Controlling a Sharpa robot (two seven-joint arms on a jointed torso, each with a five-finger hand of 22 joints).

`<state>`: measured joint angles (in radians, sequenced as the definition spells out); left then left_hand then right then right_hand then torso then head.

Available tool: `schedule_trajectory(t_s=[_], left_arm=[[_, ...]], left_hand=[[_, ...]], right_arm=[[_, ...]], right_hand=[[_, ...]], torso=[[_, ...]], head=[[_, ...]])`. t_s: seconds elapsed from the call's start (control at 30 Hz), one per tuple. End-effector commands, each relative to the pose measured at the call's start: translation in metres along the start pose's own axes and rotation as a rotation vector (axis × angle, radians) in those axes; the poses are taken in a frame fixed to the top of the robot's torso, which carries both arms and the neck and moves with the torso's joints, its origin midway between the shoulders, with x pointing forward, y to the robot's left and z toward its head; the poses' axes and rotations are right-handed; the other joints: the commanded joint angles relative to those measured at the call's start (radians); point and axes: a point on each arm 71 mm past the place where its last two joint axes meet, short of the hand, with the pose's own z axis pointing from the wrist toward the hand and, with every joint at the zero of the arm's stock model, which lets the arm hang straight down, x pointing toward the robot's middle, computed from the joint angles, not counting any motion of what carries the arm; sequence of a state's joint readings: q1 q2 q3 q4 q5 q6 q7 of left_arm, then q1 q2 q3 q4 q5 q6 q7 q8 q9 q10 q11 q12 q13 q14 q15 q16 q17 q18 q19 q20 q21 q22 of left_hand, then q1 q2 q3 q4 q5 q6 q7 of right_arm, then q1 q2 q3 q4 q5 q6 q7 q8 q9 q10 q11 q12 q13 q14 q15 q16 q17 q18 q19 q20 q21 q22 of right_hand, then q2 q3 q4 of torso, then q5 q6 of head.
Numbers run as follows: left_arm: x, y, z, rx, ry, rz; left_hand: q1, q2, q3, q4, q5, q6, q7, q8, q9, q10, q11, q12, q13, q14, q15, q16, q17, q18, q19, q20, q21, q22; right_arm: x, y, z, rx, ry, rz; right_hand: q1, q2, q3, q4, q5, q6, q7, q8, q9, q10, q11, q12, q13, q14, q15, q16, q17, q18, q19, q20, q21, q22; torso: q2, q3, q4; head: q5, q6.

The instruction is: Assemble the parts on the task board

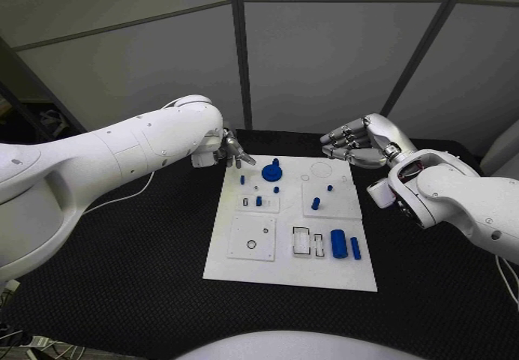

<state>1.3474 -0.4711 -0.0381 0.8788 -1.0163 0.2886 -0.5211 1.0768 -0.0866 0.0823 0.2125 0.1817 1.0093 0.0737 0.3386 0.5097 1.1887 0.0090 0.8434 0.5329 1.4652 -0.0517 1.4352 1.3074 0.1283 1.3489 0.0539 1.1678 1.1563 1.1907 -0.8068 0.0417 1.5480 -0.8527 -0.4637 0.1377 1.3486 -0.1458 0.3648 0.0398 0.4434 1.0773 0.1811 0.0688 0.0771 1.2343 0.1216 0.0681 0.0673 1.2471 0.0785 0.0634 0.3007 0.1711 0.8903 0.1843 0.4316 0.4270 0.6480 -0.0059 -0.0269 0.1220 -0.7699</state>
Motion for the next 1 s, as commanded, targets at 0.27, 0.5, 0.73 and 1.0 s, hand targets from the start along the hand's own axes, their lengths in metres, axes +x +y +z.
schedule_trajectory(t_s=[0.27, 0.5, 0.73, 1.0], left_arm=[[0.009, 0.007, 0.006, -0.024, 0.042, 0.046], [0.013, 0.007, 0.007, -0.029, 0.073, 0.068], [0.015, 0.006, 0.008, -0.030, 0.086, 0.075], [0.018, 0.004, 0.008, -0.026, 0.102, 0.085]], left_hand=[[0.008, 0.002, -0.014, 0.005, 0.000, 0.011, -0.001, 0.010, 0.007, -0.001, -0.008, 0.008, -0.002, 0.041, -0.008, 0.007, 0.025, -0.024, 0.009, -0.001, 0.010, 0.006], [0.013, 0.005, -0.019, 0.008, 0.001, 0.012, -0.002, 0.015, 0.011, 0.001, -0.010, 0.010, -0.002, 0.042, -0.009, 0.008, 0.027, -0.026, 0.013, -0.003, 0.017, 0.013], [0.029, 0.014, -0.021, 0.007, 0.002, 0.008, -0.003, 0.018, 0.016, 0.000, -0.011, 0.010, -0.003, 0.041, -0.010, 0.007, 0.024, -0.025, 0.011, -0.004, 0.013, 0.010], [0.052, 0.027, -0.021, 0.002, 0.003, 0.007, -0.005, 0.023, 0.023, 0.001, -0.012, 0.011, -0.005, 0.042, -0.012, 0.008, 0.026, -0.027, 0.014, -0.005, 0.019, 0.016]], right_arm=[[0.001, 0.002, 0.000, -0.012, 0.007, 0.002], [0.001, 0.002, 0.001, -0.012, 0.008, 0.002], [0.001, 0.002, 0.001, -0.013, 0.008, 0.002], [0.001, 0.003, 0.001, -0.014, 0.009, 0.003]], right_hand=[[-0.011, 0.001, -0.006, 0.001, 0.003, -0.005, 0.005, -0.004, -0.001, -0.009, -0.001, -0.003, -0.002, -0.007, -0.001, -0.001, -0.001, 0.009, 0.000, 0.004, -0.005, -0.001], [-0.010, 0.001, -0.005, 0.000, 0.005, -0.005, 0.005, -0.004, -0.001, -0.010, -0.001, -0.003, -0.001, -0.008, -0.001, 0.000, -0.003, 0.009, 0.001, 0.004, -0.007, -0.003], [-0.010, 0.001, -0.005, 0.000, 0.005, -0.005, 0.005, -0.004, -0.001, -0.010, -0.001, -0.003, -0.001, -0.008, -0.001, 0.000, -0.003, 0.009, 0.001, 0.004, -0.007, -0.003], [-0.010, 0.002, -0.005, 0.000, 0.005, -0.005, 0.005, -0.003, -0.001, -0.010, -0.001, -0.003, -0.001, -0.008, -0.001, 0.000, -0.003, 0.009, 0.001, 0.004, -0.008, -0.003]], torso=[[-0.001, 0.0005, 0.0006], [-0.001, 0.0007, 0.0010], [-0.001, 0.0008, 0.0006], [0.000, 0.0007, 0.0005]], head=[[-0.001, -0.001], [-0.001, -0.004], [-0.002, -0.004], [-0.003, -0.005]])
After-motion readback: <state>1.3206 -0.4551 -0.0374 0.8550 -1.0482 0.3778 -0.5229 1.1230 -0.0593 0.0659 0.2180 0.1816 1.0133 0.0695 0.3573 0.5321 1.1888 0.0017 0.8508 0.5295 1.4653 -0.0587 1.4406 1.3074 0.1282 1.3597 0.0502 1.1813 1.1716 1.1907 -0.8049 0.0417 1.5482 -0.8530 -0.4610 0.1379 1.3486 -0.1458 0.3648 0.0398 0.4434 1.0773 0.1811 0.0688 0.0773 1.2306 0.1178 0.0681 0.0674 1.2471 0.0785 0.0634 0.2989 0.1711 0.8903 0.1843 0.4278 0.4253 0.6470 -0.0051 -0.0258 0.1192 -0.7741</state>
